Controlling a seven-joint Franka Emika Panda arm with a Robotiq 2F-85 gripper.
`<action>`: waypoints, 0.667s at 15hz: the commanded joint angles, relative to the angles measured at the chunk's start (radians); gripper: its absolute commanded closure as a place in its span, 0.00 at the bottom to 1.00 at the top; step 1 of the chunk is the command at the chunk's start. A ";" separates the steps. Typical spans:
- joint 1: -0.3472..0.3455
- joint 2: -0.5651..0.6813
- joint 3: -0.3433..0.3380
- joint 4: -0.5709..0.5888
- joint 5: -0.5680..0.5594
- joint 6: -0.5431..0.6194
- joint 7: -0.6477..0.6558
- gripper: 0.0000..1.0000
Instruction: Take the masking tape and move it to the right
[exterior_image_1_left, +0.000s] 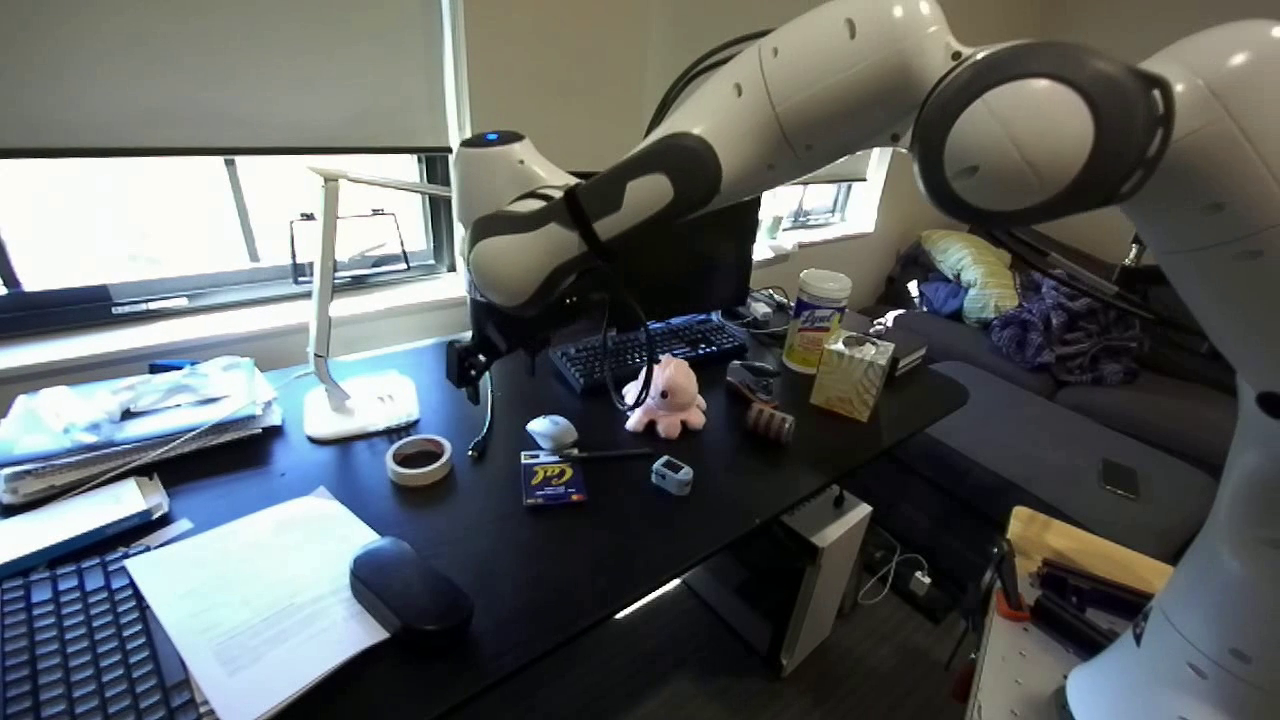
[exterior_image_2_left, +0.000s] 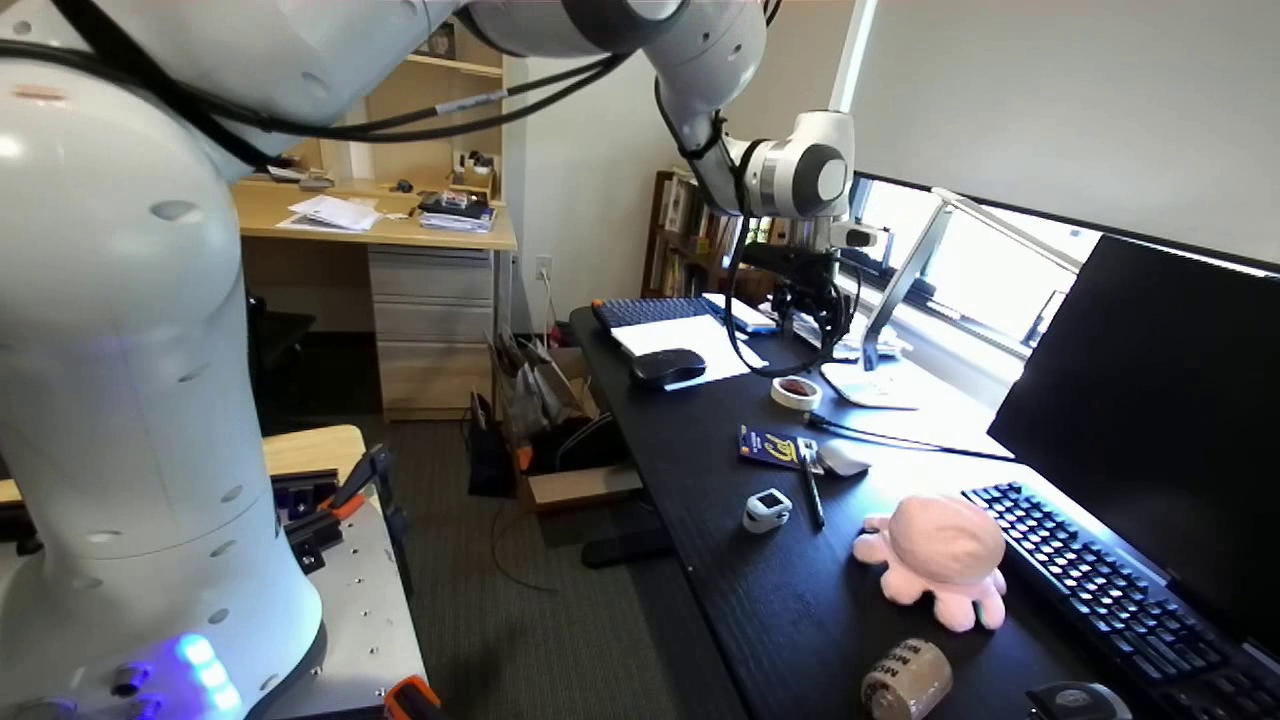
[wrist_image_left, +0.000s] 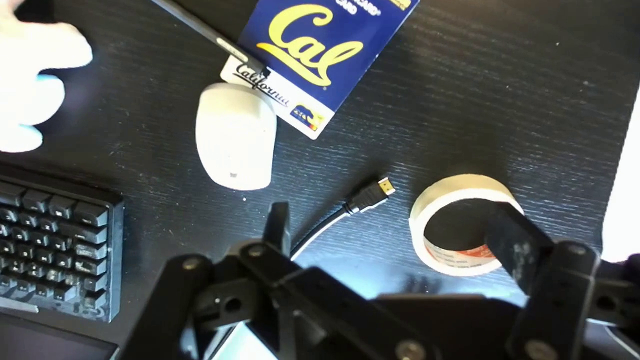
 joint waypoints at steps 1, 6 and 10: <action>0.050 0.143 -0.054 0.167 -0.030 -0.019 0.119 0.00; 0.051 0.191 -0.051 0.189 -0.009 -0.004 0.108 0.00; 0.057 0.231 -0.067 0.247 -0.007 -0.058 0.138 0.00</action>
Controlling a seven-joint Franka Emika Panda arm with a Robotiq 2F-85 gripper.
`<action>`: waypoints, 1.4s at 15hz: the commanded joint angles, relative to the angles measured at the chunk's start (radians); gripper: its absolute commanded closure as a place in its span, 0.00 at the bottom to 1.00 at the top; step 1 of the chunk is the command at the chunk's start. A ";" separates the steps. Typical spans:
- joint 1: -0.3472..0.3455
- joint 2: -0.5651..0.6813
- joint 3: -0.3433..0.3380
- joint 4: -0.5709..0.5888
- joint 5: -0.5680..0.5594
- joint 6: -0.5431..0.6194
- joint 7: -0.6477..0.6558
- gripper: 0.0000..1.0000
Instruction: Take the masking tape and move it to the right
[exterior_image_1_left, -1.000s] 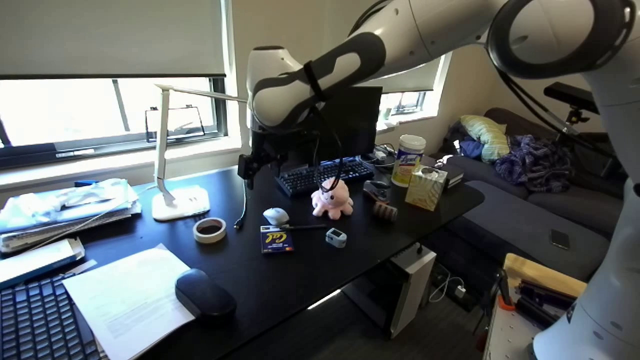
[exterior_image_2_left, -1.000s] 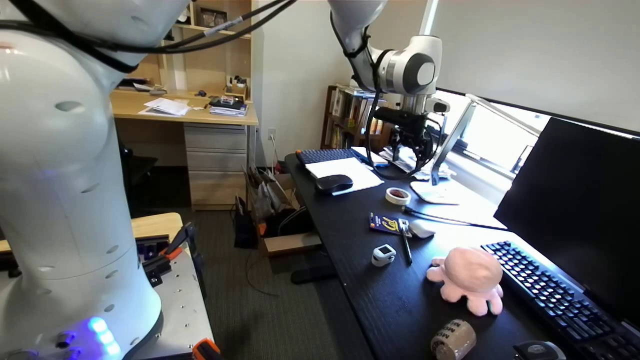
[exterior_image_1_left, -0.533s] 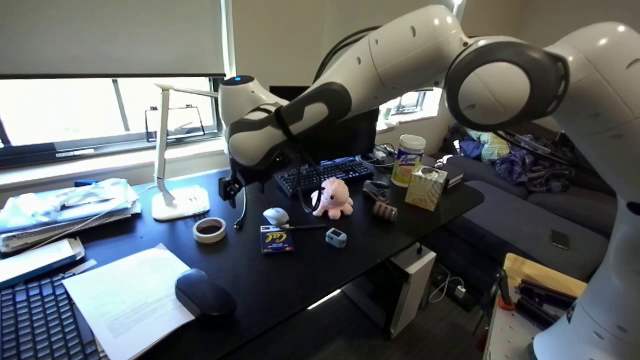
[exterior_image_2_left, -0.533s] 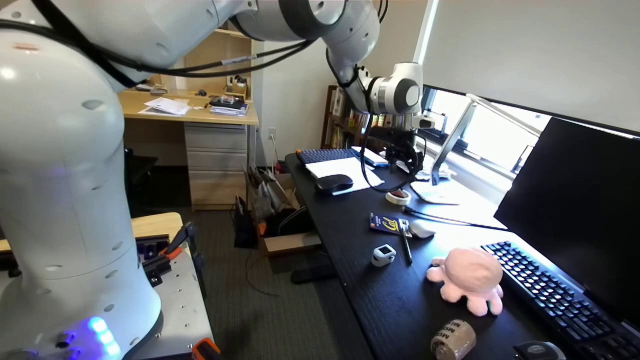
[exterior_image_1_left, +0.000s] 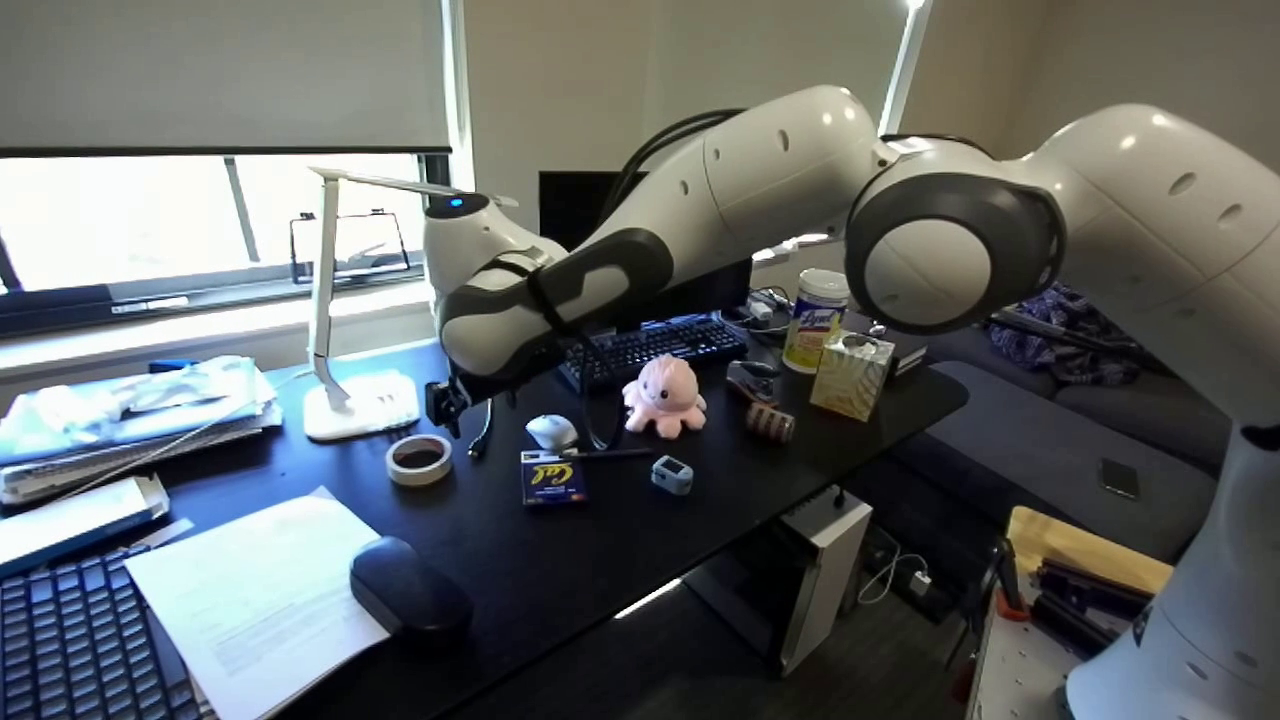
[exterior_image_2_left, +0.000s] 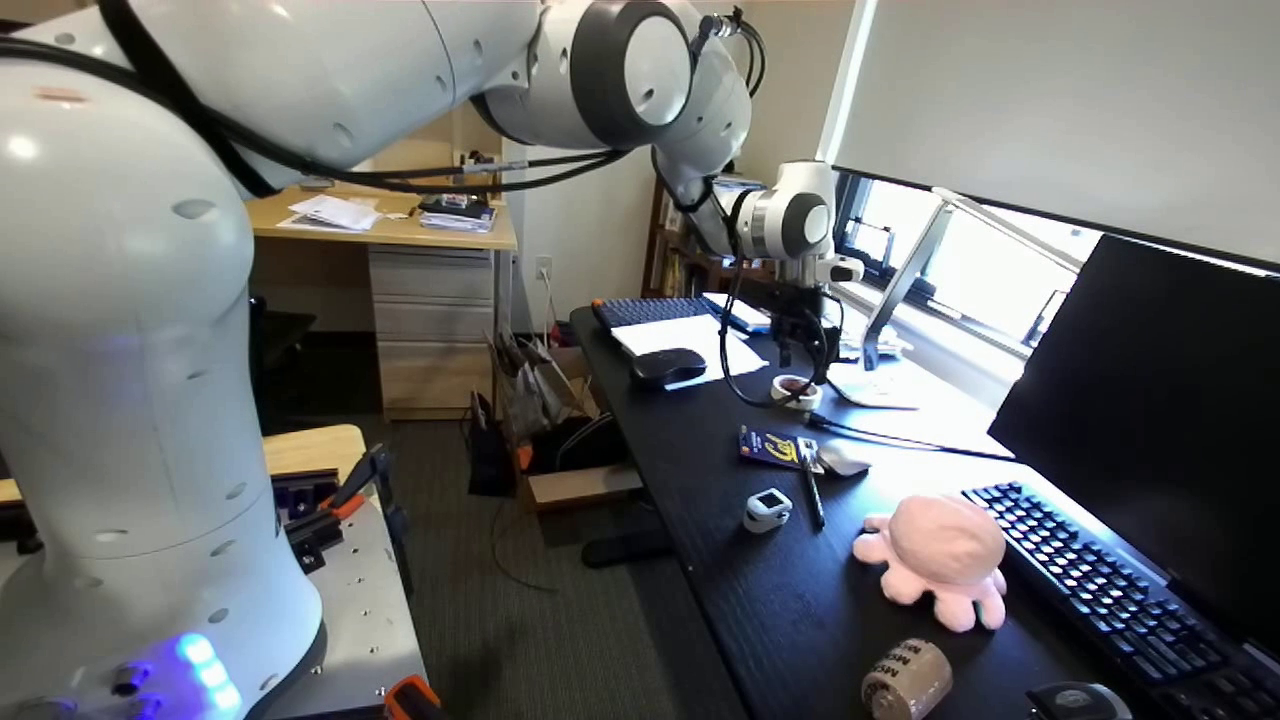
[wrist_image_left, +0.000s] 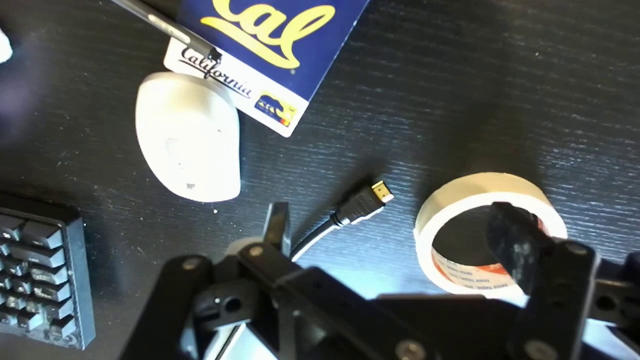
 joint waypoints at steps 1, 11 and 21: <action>-0.003 0.038 -0.005 0.055 0.018 -0.058 0.042 0.00; 0.048 0.276 -0.097 0.307 -0.023 0.093 0.282 0.00; 0.038 0.355 -0.084 0.451 -0.016 -0.113 0.272 0.40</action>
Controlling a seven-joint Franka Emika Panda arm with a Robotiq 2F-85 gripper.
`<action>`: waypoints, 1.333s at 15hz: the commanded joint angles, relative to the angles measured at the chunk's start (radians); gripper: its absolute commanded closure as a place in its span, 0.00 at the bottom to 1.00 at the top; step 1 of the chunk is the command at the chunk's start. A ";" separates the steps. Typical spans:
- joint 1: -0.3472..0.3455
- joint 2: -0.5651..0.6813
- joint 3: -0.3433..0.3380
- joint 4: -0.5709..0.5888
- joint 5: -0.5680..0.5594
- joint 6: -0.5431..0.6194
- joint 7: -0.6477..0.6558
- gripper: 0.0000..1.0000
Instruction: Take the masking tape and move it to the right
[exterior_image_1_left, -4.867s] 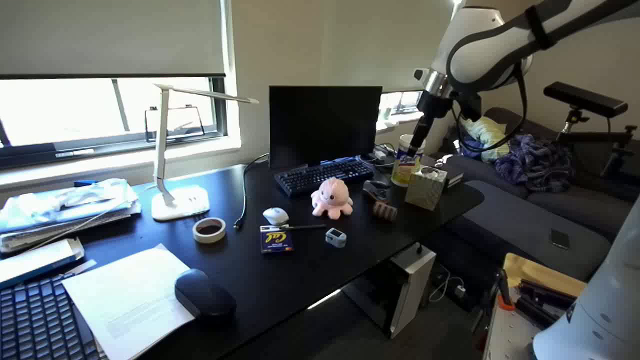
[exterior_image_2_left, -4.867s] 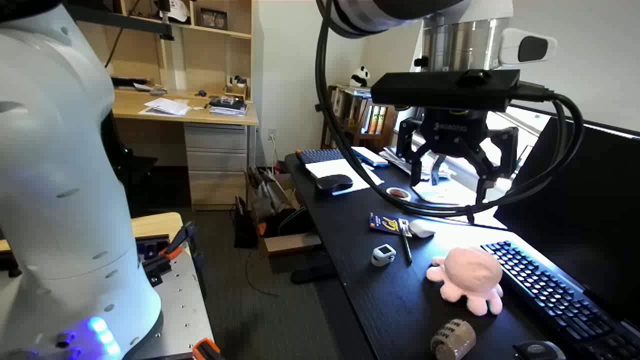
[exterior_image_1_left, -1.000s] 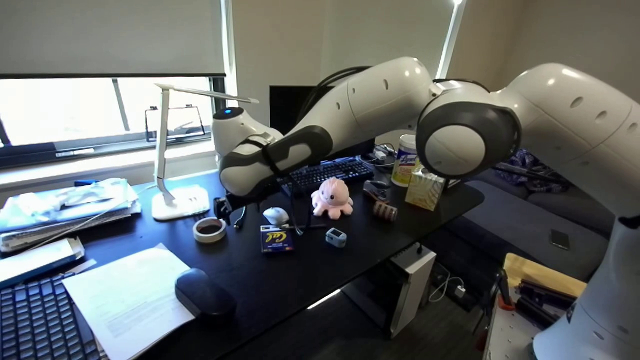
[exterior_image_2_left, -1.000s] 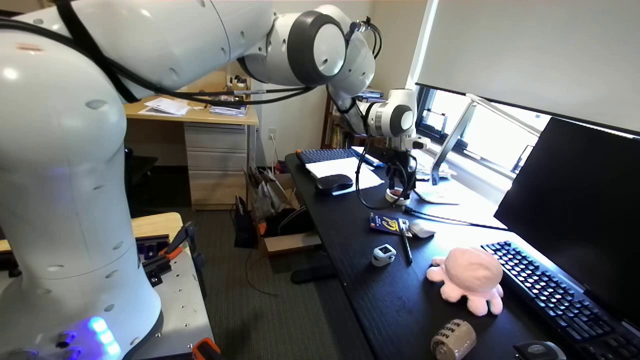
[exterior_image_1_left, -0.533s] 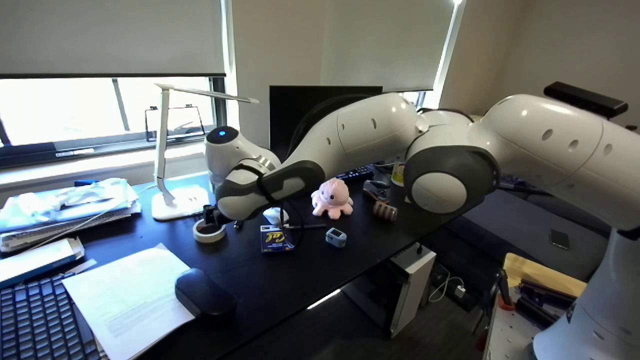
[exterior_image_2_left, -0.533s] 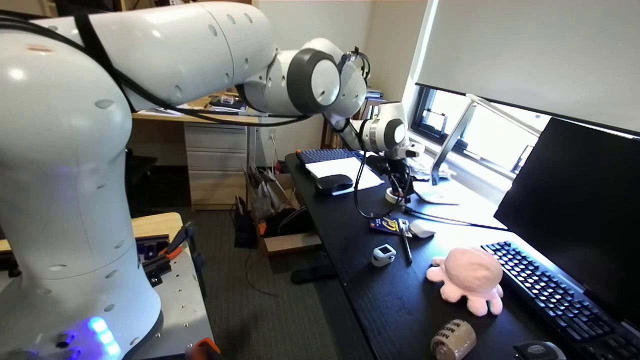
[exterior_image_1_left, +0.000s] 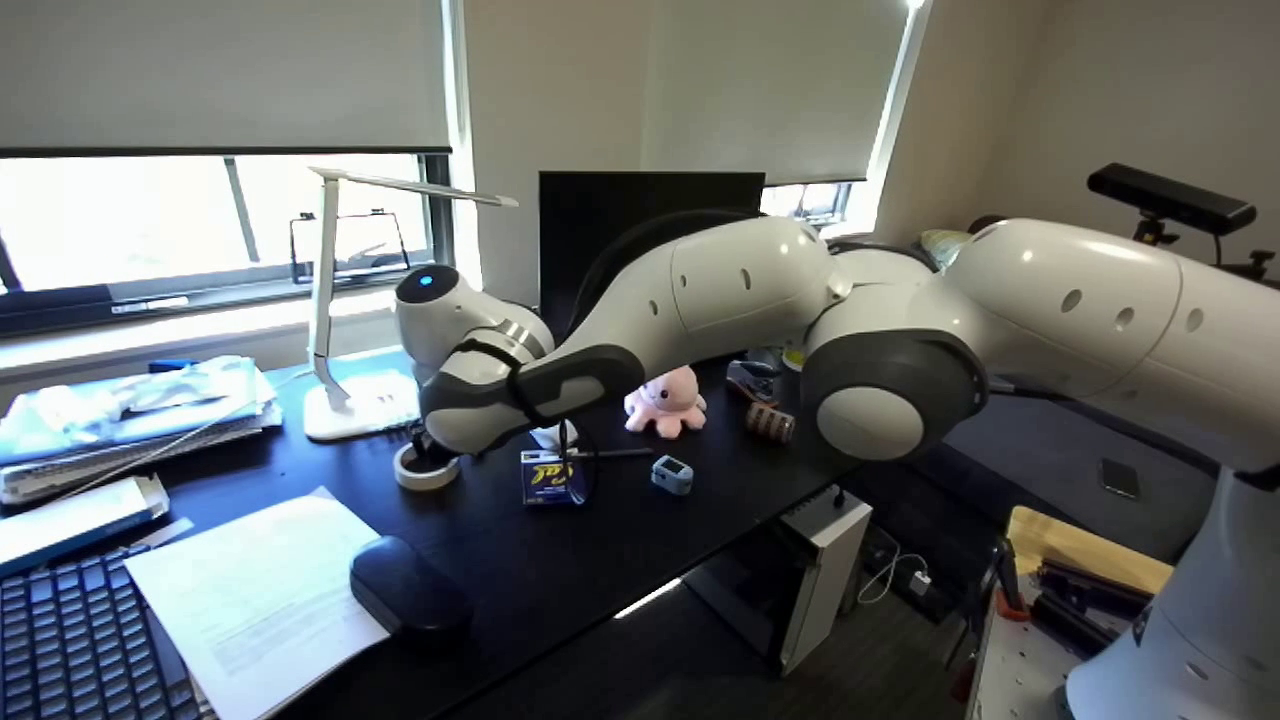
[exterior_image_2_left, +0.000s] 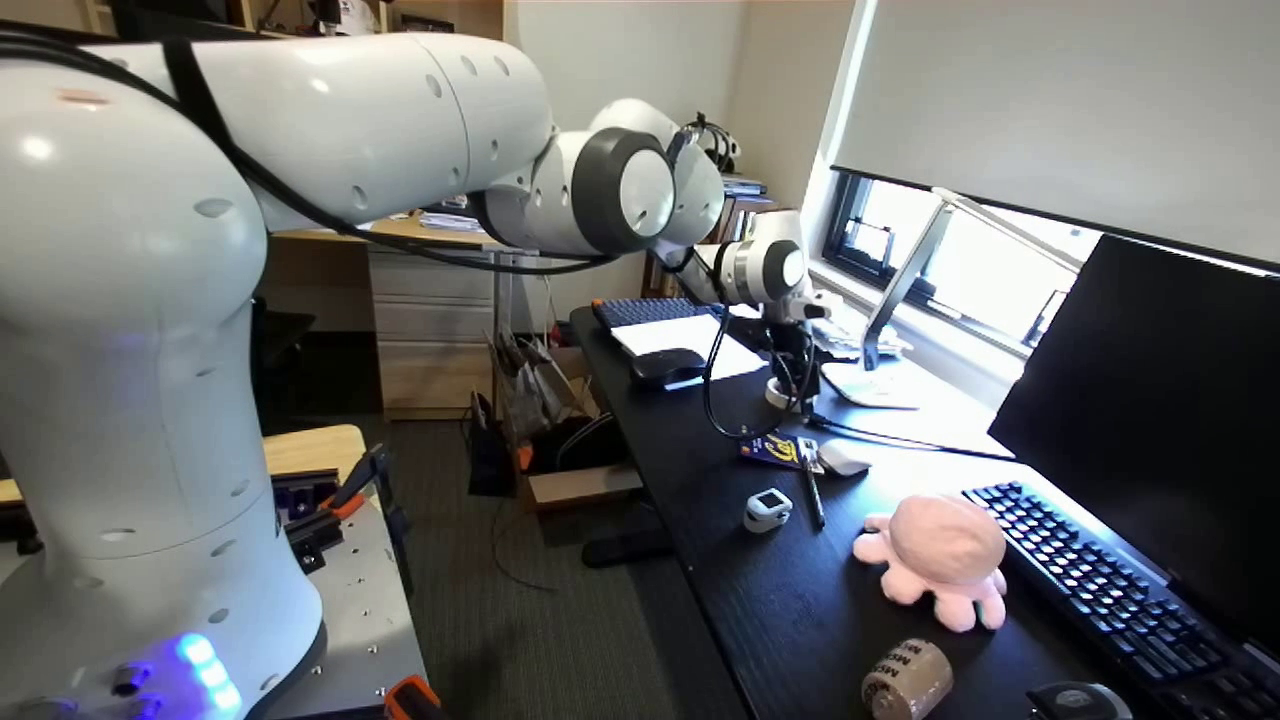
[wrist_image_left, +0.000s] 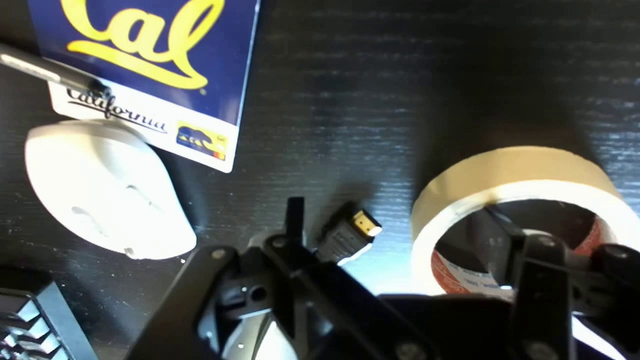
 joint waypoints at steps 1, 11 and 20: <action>-0.012 0.039 0.008 0.084 0.008 -0.081 -0.018 0.47; -0.017 -0.076 0.117 -0.038 0.012 -0.150 -0.417 0.99; -0.055 -0.266 0.055 -0.318 0.003 -0.219 -0.560 0.96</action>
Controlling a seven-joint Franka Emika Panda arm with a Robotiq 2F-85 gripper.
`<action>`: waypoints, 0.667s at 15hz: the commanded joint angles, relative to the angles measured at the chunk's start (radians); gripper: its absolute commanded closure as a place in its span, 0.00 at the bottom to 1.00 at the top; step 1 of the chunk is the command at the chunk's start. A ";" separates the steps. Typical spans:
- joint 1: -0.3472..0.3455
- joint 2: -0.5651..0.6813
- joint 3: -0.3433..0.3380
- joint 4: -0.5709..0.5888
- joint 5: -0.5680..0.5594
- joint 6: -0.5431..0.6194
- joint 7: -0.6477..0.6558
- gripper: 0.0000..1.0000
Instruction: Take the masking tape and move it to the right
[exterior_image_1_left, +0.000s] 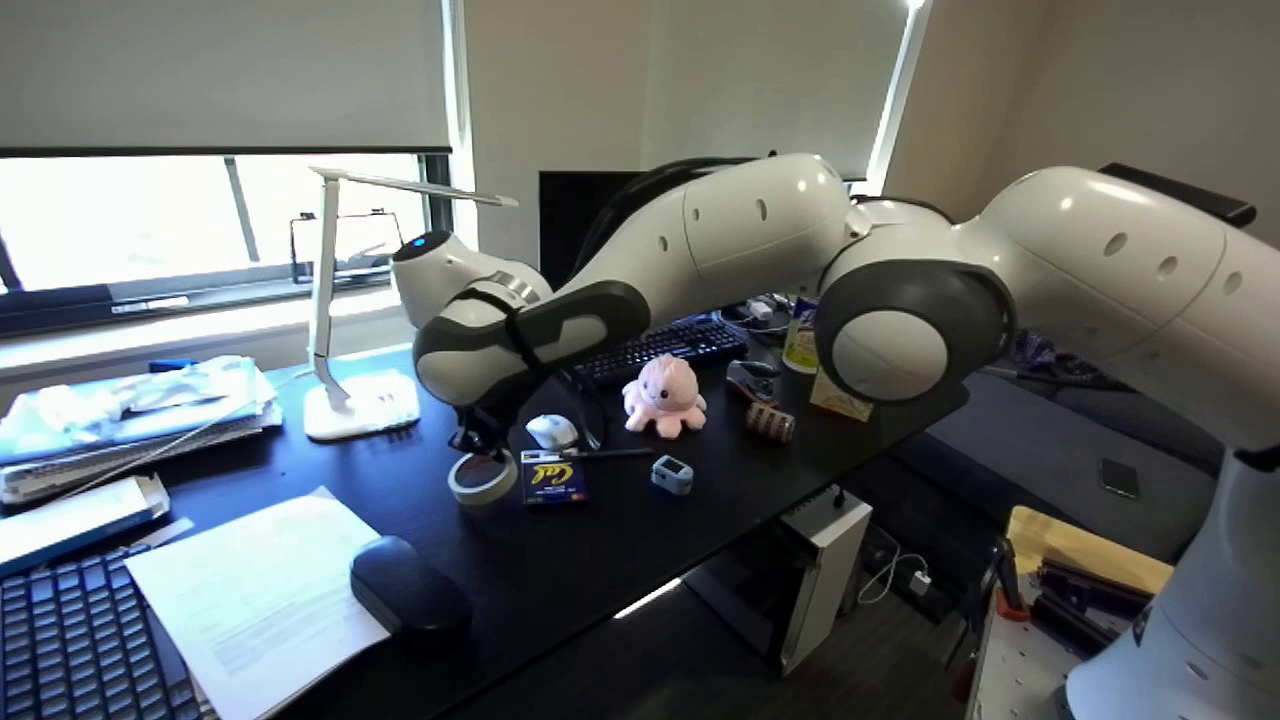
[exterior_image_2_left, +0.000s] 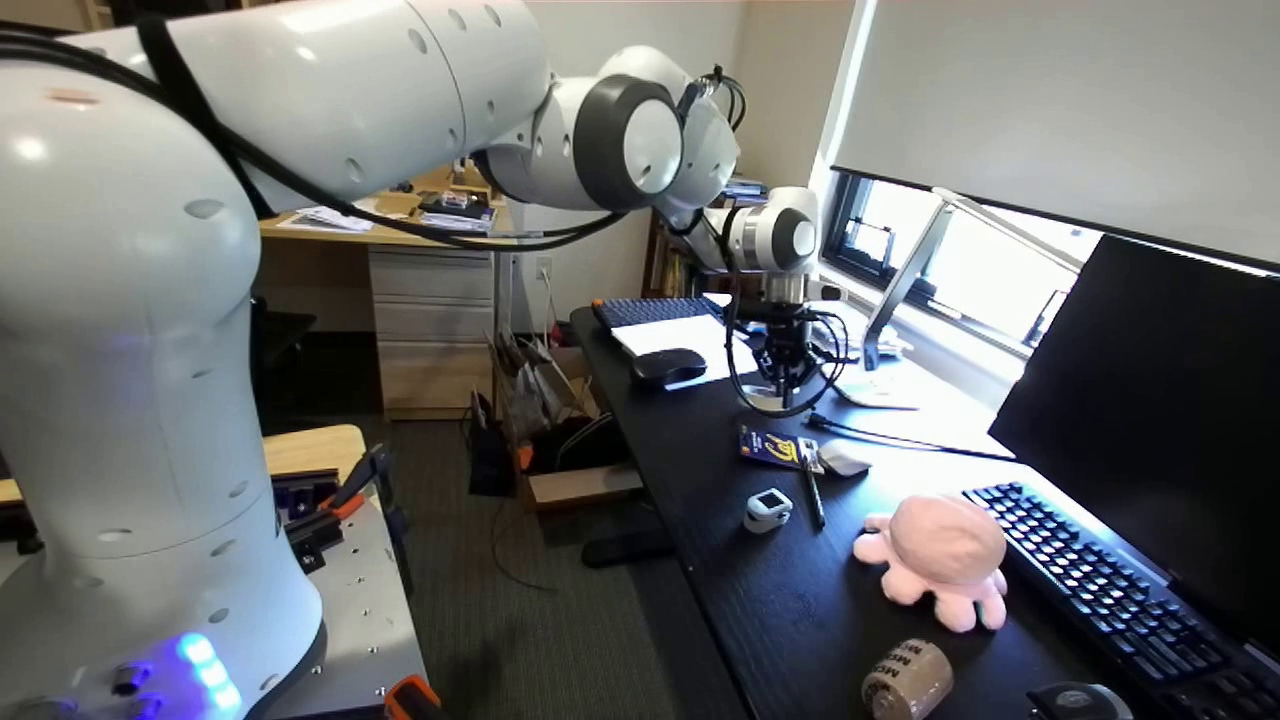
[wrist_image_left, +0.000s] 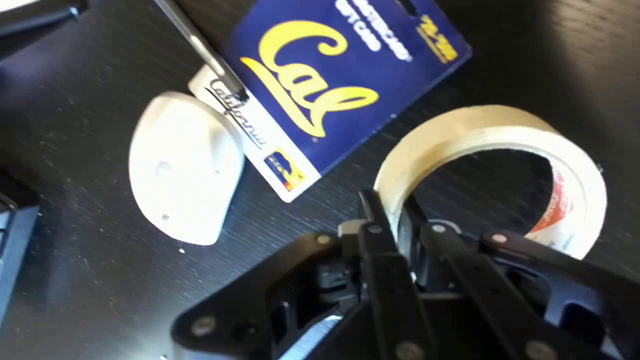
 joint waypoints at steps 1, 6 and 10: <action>-0.048 -0.138 -0.028 -0.230 0.024 0.018 0.053 0.96; -0.171 -0.263 -0.031 -0.455 0.078 0.121 0.157 0.96; -0.241 -0.360 -0.043 -0.638 0.124 0.278 0.229 0.96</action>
